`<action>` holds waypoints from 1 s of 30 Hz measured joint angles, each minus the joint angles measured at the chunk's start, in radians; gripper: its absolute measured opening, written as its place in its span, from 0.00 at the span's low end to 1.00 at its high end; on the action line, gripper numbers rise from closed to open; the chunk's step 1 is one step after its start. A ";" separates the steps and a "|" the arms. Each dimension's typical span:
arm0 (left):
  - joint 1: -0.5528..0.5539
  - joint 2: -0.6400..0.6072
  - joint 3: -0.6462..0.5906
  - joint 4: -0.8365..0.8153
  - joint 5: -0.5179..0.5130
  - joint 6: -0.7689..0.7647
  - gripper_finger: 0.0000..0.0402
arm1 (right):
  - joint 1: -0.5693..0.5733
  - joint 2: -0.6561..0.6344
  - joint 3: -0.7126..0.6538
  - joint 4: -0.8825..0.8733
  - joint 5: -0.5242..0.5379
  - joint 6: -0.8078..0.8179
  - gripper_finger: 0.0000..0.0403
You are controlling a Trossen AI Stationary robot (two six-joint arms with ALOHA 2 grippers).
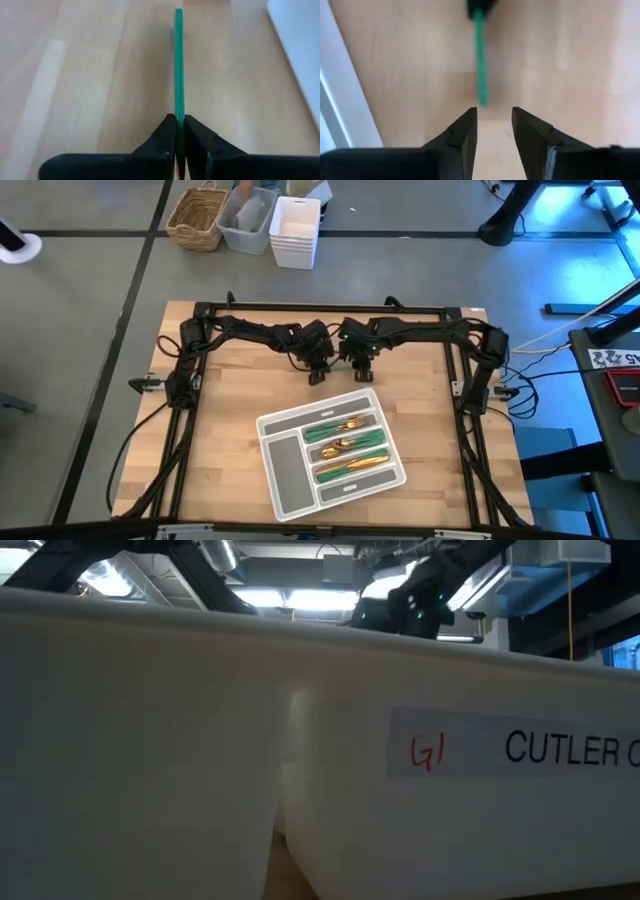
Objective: Sort silverware
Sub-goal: Put the green spoon into the white silverware tray
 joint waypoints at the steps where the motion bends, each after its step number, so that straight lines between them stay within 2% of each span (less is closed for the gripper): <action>1: 0.004 -0.009 -0.002 -0.007 0.010 0.000 0.03 | 0.000 -0.017 0.001 -0.012 0.024 -0.001 0.31; 6: 0.014 -0.069 0.000 -0.029 0.031 -0.023 0.03 | 0.000 -0.106 0.002 -0.120 0.162 0.020 0.31; 11: -0.006 -0.131 0.000 -0.062 0.139 -0.084 0.03 | 0.000 -0.224 0.003 -0.212 0.184 0.054 0.31; 14: -0.048 -0.166 0.001 -0.052 0.192 -0.137 0.03 | 0.000 -0.304 0.003 -0.247 0.187 0.075 0.31; 18: -0.131 -0.190 0.001 -0.040 0.193 -0.200 0.03 | 0.000 -0.410 0.004 -0.296 0.198 0.111 0.31; 21: -0.220 -0.190 0.001 0.032 0.184 -0.276 0.03 | 0.000 -0.478 0.005 -0.311 0.203 0.153 0.31; 23: -0.287 -0.188 0.002 0.100 0.137 -0.343 0.03 | 0.000 -0.517 0.005 -0.318 0.202 0.183 0.31; 30: -0.528 -0.186 0.002 0.287 -0.185 -0.609 0.03 | 0.000 -0.617 0.005 -0.362 0.203 0.326 0.31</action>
